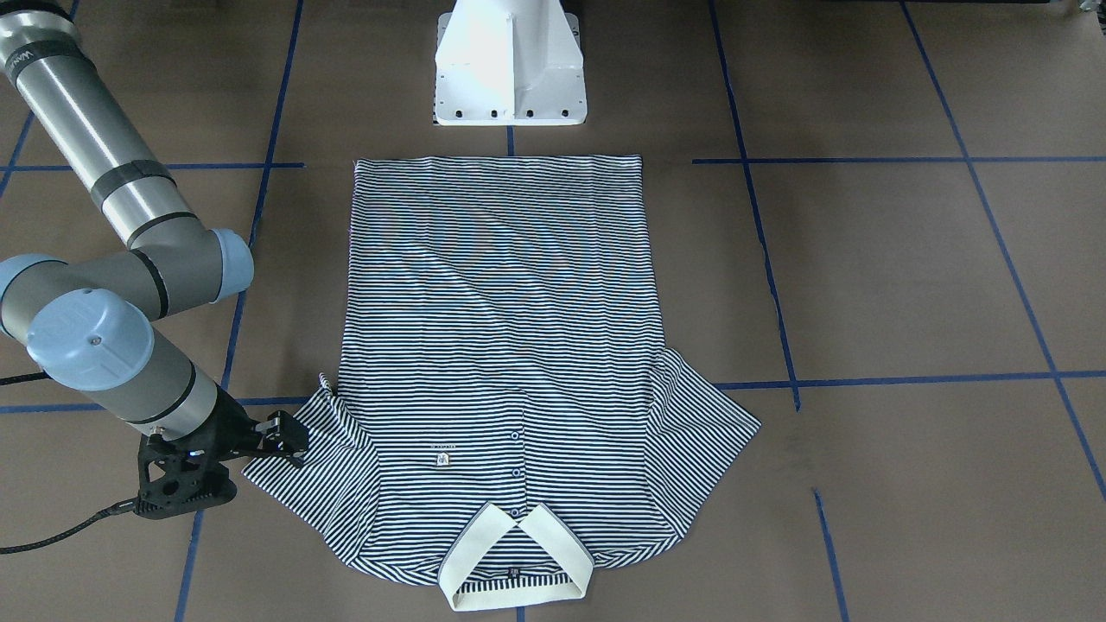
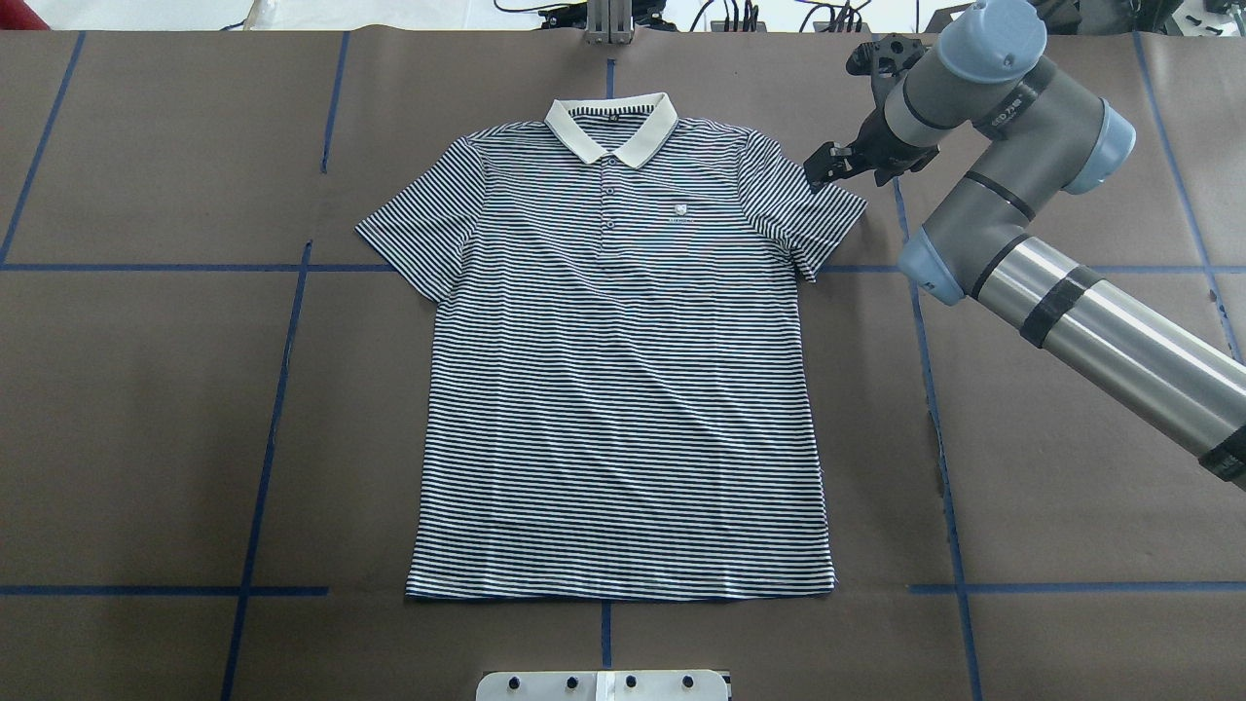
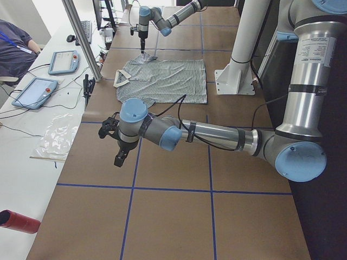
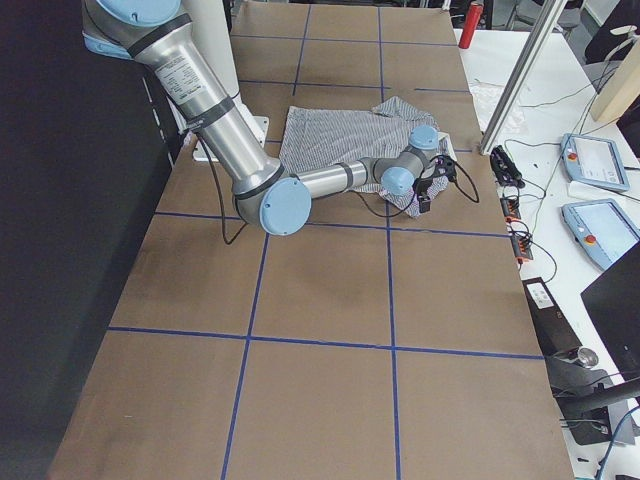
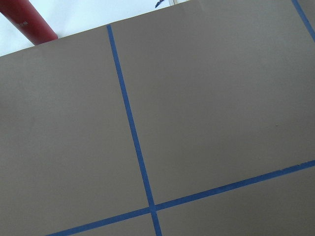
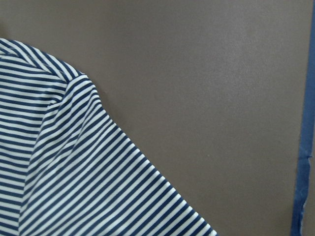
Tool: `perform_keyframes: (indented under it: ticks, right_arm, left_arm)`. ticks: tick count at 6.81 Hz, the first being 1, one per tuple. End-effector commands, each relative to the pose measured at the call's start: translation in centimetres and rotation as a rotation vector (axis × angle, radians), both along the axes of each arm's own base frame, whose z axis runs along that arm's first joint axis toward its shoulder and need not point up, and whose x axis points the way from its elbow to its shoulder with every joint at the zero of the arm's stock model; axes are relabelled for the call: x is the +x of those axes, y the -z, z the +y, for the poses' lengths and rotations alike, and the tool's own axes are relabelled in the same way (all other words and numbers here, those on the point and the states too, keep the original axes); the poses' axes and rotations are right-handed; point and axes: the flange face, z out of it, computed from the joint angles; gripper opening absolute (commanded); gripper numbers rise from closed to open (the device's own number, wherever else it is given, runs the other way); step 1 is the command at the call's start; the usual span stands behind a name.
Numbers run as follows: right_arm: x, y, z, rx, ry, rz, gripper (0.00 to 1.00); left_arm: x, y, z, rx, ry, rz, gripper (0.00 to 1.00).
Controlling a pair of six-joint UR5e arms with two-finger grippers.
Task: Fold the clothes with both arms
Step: 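Grasp the sleeve nearest the right gripper and lift it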
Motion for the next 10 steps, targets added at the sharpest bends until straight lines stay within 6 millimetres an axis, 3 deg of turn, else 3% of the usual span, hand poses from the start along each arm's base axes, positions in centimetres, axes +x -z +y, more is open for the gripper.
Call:
perform_keyframes:
  ticks: [1,5,6,7,8,9,10]
  right_arm:
    - [-0.4,-1.3,0.0,-0.016,0.000,0.020,0.99]
    - [-1.4,-2.4,0.4,-0.028,0.009,0.041,0.87]
    - [-1.4,-2.6,0.4,-0.030,0.010,0.044,0.65]
    - [-1.5,-2.5,0.4,-0.027,0.014,0.043,0.33]
    - [-1.6,-1.9,0.3,-0.020,0.020,0.040,0.09]
    - [-1.7,-1.1,0.0,-0.002,0.029,0.036,0.00]
    - [-2.0,0.1,-0.3,0.017,0.041,0.025,0.00]
  left_arm:
    - [0.0,0.1,-0.1,0.002,-0.001,0.002,1.00]
    - [0.1,0.7,-1.0,0.008,-0.001,0.002,1.00]
    - [0.1,1.2,-1.4,0.013,-0.001,0.002,1.00]
    - [0.1,1.1,-1.5,0.010,-0.001,0.002,1.00]
    - [0.1,1.1,-1.5,0.010,-0.001,0.002,1.00]
    - [0.1,1.1,-1.5,0.007,0.000,0.003,1.00]
    - [0.1,1.1,-1.5,0.008,-0.001,0.002,1.00]
